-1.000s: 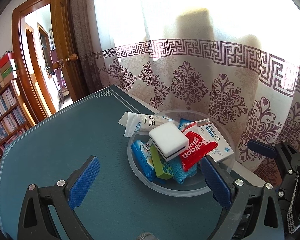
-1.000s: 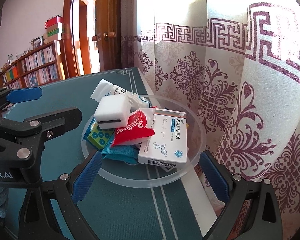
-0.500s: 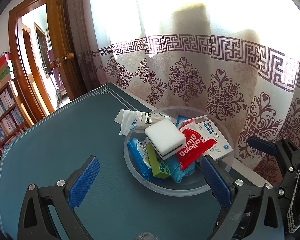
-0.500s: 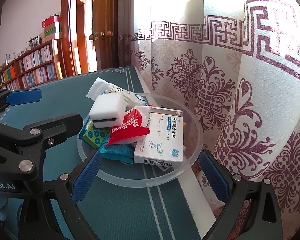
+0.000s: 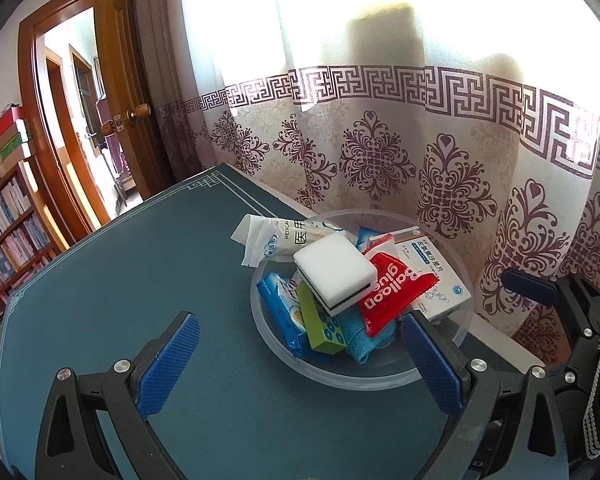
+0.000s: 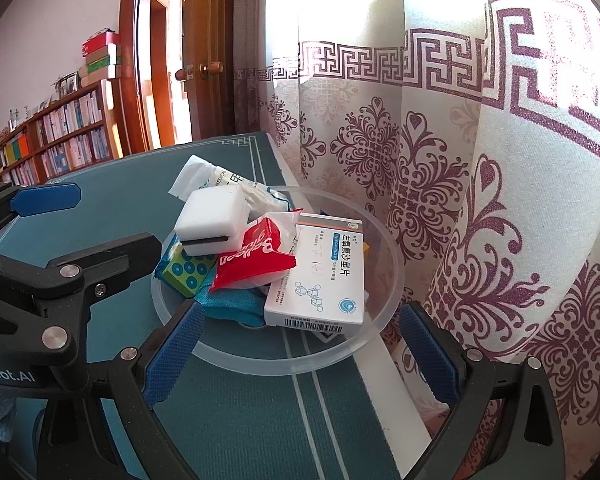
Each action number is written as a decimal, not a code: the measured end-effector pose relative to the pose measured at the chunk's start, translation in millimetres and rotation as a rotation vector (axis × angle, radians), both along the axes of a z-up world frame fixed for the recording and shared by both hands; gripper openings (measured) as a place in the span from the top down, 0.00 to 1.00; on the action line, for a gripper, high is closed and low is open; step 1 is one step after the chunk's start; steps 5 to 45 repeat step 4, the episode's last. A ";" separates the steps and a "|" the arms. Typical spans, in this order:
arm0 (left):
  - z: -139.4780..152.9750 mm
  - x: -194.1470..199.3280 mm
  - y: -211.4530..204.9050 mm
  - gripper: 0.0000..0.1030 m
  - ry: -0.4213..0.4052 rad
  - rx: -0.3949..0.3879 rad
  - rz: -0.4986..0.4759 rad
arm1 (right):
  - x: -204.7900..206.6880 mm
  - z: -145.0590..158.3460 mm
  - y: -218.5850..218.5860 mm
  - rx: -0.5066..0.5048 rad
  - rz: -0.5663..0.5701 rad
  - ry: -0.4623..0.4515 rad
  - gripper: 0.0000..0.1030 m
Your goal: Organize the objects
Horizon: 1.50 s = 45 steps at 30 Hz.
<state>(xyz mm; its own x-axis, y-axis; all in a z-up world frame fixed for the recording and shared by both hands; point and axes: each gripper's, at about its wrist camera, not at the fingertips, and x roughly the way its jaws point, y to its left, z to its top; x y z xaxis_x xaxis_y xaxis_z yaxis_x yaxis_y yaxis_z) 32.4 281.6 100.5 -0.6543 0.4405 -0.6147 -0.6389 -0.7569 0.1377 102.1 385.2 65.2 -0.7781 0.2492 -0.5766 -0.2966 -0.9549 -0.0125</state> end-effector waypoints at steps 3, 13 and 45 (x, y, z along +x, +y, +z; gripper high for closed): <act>-0.9 1.2 0.0 0.00 0.006 -0.007 -0.001 | -0.1 -0.9 1.2 0.000 0.002 -0.002 0.04; -1.2 1.6 0.0 0.00 0.008 -0.010 0.000 | -0.1 -0.9 1.2 0.000 0.002 -0.001 0.04; -1.2 1.6 0.0 0.00 0.008 -0.010 0.000 | -0.1 -0.9 1.2 0.000 0.002 -0.001 0.04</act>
